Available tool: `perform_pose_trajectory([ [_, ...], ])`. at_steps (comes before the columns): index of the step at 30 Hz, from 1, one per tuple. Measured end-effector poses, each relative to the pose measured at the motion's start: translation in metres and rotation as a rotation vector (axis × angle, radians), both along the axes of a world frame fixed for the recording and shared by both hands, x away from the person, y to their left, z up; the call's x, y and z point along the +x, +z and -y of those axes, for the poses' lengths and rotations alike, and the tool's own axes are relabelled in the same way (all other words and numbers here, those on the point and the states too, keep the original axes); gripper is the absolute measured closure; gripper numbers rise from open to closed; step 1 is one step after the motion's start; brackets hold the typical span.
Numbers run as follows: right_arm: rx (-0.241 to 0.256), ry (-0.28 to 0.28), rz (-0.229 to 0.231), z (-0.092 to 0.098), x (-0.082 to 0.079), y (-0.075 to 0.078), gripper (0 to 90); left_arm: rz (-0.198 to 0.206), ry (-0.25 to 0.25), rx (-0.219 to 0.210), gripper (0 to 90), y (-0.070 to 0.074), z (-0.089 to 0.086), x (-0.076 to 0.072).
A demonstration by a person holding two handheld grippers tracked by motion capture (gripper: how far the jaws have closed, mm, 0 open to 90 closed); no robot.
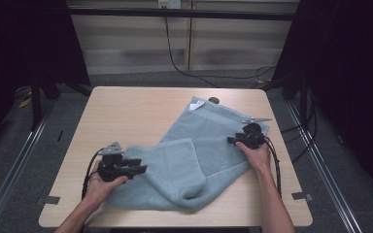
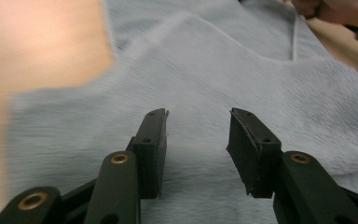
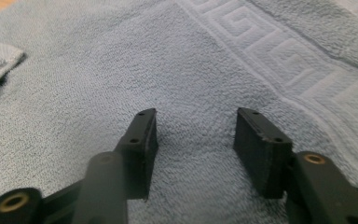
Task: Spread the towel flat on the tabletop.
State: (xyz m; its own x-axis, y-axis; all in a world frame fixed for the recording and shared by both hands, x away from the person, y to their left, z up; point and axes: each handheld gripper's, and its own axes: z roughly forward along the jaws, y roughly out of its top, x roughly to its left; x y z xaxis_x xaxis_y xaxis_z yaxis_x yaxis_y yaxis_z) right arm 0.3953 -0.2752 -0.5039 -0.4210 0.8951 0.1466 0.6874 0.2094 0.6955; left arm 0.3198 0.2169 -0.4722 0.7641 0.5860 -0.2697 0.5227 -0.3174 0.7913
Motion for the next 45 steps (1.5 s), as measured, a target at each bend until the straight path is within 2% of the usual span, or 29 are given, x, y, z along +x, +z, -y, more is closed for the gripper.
perform_pose_trajectory([
  [2,-0.011,-0.002,0.001,-0.003,0.0,0.001,46.8,0.001,0.015,-0.01,57.6,0.0,-0.006,0.003],
  [3,-0.005,0.012,0.015,-0.008,-0.001,0.003,46.7,0.001,0.046,-0.018,58.3,0.0,-0.016,0.008],
  [4,0.0,0.022,0.031,-0.012,-0.003,0.006,46.9,0.001,0.046,-0.018,58.7,0.0,-0.016,0.008],
  [7,0.01,0.054,0.06,-0.024,-0.007,0.012,47.8,0.007,0.081,0.017,60.3,-0.007,-0.024,0.014],
  [8,0.053,0.097,0.078,-0.038,-0.009,0.018,48.4,-0.005,0.087,0.058,60.9,-0.015,-0.024,0.018],
  [9,0.053,0.097,0.078,-0.038,-0.009,0.018,48.4,-0.005,0.087,0.058,62.1,-0.015,-0.024,0.018],
  [10,0.063,0.151,0.076,-0.054,-0.011,0.021,48.6,-0.029,0.053,0.09,63.5,-0.025,-0.019,0.019],
  [11,0.063,0.151,0.076,-0.054,-0.011,0.021,48.6,-0.029,0.053,0.09,64.5,-0.025,-0.019,0.019],
  [13,0.079,0.215,0.074,-0.079,-0.012,0.021,49.2,-0.031,0.024,0.119,65.0,-0.031,-0.011,0.017],
  [15,0.087,0.234,0.077,-0.086,-0.012,0.02,49.2,-0.05,0.012,0.117,65.0,-0.03,-0.01,0.015],
  [16,0.082,0.268,0.062,-0.101,-0.012,0.018,49.3,-0.055,0.005,0.113,64.9,-0.03,-0.01,0.009],
  [18,0.08,0.282,0.056,-0.108,-0.012,0.017,49.3,-0.06,0.002,0.111,64.8,-0.029,-0.01,0.005],
  [20,0.076,0.331,0.056,-0.125,-0.013,0.013,49.3,-0.077,-0.031,0.112,64.5,-0.028,-0.01,-0.007],
  [25,0.048,0.369,0.034,-0.145,-0.014,0.001,47.6,-0.098,-0.083,0.094,62.5,-0.026,-0.01,-0.014],
  [27,0.029,0.359,0.059,-0.149,-0.017,-0.001,49.0,-0.085,-0.066,0.066,61.8,-0.023,-0.015,-0.012],
  [30,-0.023,0.36,0.097,-0.152,-0.023,-0.003,59.6,-0.061,-0.012,0.023,60.5,-0.018,-0.025,-0.007],
  [31,-0.023,0.36,0.097,-0.152,-0.023,-0.003,59.6,-0.061,-0.012,0.023,60.1,-0.018,-0.025,-0.007],
  [32,-0.036,0.354,0.096,-0.152,-0.026,-0.002,72.7,-0.053,0.039,-0.011,59.6,-0.015,-0.034,-0.003],
  [33,-0.036,0.354,0.096,-0.152,-0.026,-0.002,72.7,-0.053,0.039,-0.011,59.7,-0.015,-0.034,-0.003],
  [34,-0.02,0.348,0.102,-0.15,-0.028,0.0,84.6,-0.064,0.099,-0.036,59.6,-0.016,-0.041,0.002],
  [35,-0.02,0.348,0.102,-0.15,-0.028,0.0,84.6,-0.064,0.099,-0.036,59.7,-0.016,-0.041,0.002],
  [36,0.024,0.348,0.114,-0.147,-0.029,0.005,86.6,-0.075,0.122,-0.019,59.7,-0.02,-0.044,0.006],
  [37,0.024,0.348,0.114,-0.147,-0.029,0.005,86.6,-0.075,0.122,-0.019,59.7,-0.02,-0.044,0.006],
  [38,0.047,0.346,0.121,-0.145,-0.031,0.009,86.7,-0.079,0.123,-0.011,59.7,-0.022,-0.044,0.007],
  [39,0.096,0.346,0.155,-0.139,-0.035,0.022,86.3,-0.089,0.108,0.001,59.6,-0.025,-0.041,0.006],
  [40,0.096,0.346,0.155,-0.139,-0.035,0.022,86.3,-0.089,0.108,0.001,58.8,-0.025,-0.041,0.006],
  [41,0.125,0.35,0.189,-0.134,-0.041,0.038,86.2,-0.081,0.087,0.012,57.8,-0.024,-0.037,0.005],
  [43,0.13,0.348,0.206,-0.131,-0.044,0.046,86.3,-0.08,0.086,0.007,56.3,-0.024,-0.035,0.004],
  [45,0.178,0.335,0.256,-0.117,-0.053,0.068,86.5,-0.076,0.074,0.005,55.5,-0.021,-0.031,0.002],
])
